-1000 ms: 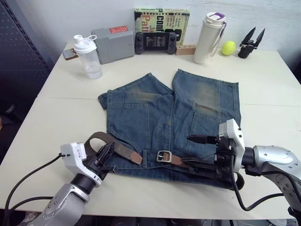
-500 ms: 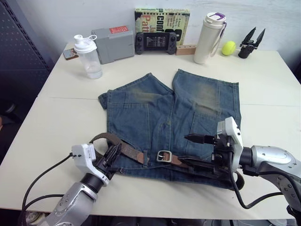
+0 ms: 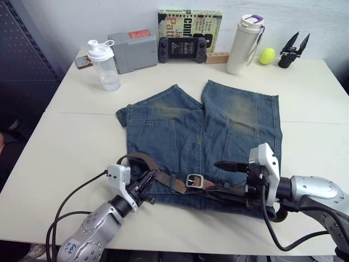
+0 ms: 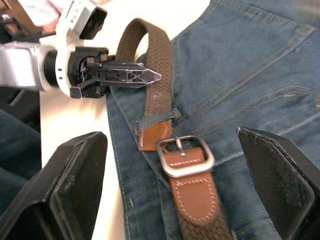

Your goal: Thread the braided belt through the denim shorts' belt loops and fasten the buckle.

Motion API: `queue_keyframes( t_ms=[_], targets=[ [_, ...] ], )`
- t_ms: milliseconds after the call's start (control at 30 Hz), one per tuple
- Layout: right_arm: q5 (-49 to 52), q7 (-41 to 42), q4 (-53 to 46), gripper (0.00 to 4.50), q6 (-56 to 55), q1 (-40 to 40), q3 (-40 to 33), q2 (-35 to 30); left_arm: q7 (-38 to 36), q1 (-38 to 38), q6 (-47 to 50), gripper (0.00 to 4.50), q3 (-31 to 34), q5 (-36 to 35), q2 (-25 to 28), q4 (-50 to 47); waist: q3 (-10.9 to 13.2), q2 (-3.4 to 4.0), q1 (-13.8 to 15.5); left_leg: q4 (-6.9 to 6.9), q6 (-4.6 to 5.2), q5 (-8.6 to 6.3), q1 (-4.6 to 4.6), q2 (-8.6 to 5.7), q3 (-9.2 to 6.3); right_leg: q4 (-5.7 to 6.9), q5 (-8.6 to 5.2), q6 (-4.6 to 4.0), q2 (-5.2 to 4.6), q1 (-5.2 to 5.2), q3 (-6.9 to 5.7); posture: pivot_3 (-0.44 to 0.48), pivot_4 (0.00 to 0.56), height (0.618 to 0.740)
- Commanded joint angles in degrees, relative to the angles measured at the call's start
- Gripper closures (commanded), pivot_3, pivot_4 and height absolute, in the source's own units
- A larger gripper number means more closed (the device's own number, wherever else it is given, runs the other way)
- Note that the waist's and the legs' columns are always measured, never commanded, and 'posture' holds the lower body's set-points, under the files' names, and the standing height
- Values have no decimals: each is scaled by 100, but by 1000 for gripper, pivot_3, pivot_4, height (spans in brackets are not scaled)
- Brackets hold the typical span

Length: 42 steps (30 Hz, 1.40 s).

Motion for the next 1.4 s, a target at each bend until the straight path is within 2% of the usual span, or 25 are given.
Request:
queue_keyframes(
  t_ms=[33,200,300,467,633,967,1033,1067,1200,1233,1267,1333,1367,1400],
  targets=[
    [-775,70,-306,95,-598,138,381,-71,-711,-138,-138,4500,-488,518,289,7,0,1,9,0,0,0,0,0,-1,0,0,0,0,0,-1,0,150,731],
    [-2230,245,-259,95,-1701,330,1143,-191,-1253,-267,-267,4500,-771,973,544,52,0,1,5,0,-1,0,2,1,2,0,0,0,3,0,0,0,150,731],
    [-3529,186,25,95,-2947,388,1630,-246,-1362,-399,-239,4500,-634,1002,499,220,0,1,0,0,-1,0,2,1,2,-1,0,1,2,0,1,0,150,731],
    [-4569,76,311,95,-4286,608,1777,-175,-1566,-544,-173,4500,-558,1067,514,362,0,1,7,1,-2,1,2,2,0,-1,1,3,2,1,-1,0,150,731],
    [-5346,-251,569,95,-5178,667,1942,70,-1647,-704,-90,4500,-539,1078,450,464,-1,0,11,4,-5,3,4,4,-3,1,2,5,2,5,-3,0,150,731],
    [-5900,-225,767,95,-5568,725,2162,293,-1736,-704,29,4500,-456,1125,397,411,-1,1,-5,5,-5,3,4,5,-4,2,3,5,2,5,-4,0,150,731],
    [-5932,-232,829,659,-5608,702,2150,328,-1732,-685,46,4500,-458,1128,387,395,-1,1,-6,5,-5,3,4,5,-4,1,2,5,2,5,-4,0,150,731],
    [-5934,-227,846,764,-5623,687,2147,341,-1732,-678,48,4500,-460,1134,382,390,-1,1,-10,5,-5,3,4,6,-4,2,2,5,2,5,-4,0,150,731],
    [-5953,-216,902,2513,-5672,659,2151,382,-1717,-657,76,4500,-436,1152,335,381,-1,1,-20,5,-4,3,4,6,-5,2,3,5,2,5,-5,0,150,731],
    [-5945,-210,908,2626,-5677,658,2151,390,-1719,-655,82,4500,-430,1158,326,380,-1,1,-21,5,-4,3,4,6,-5,3,3,5,2,5,-4,0,150,731],
    [-5946,-197,909,3356,-5681,647,2155,396,-1719,-652,87,4500,-427,1168,321,377,-1,1,-22,5,-4,3,5,6,-5,3,3,5,2,5,-5,0,150,731],
    [-5960,-184,914,4106,-5718,621,2154,402,-1723,-646,105,4500,-412,1179,317,366,-1,1,-29,5,-4,3,4,6,-5,4,3,5,2,5,-5,0,150,731],
    [-5953,-182,917,4380,-5722,616,2150,406,-1725,-643,114,4500,-402,1180,313,361,-1,1,-32,6,-4,3,4,6,-5,4,2,5,2,5,-4,0,150,731],
    [-5960,-181,917,4380,-5756,608,2152,398,-1728,-638,121,4500,-390,1184,310,356,-1,1,-32,6,-4,3,5,6,-4,5,3,5,2,5,-4,0,150,731]
  ],
)
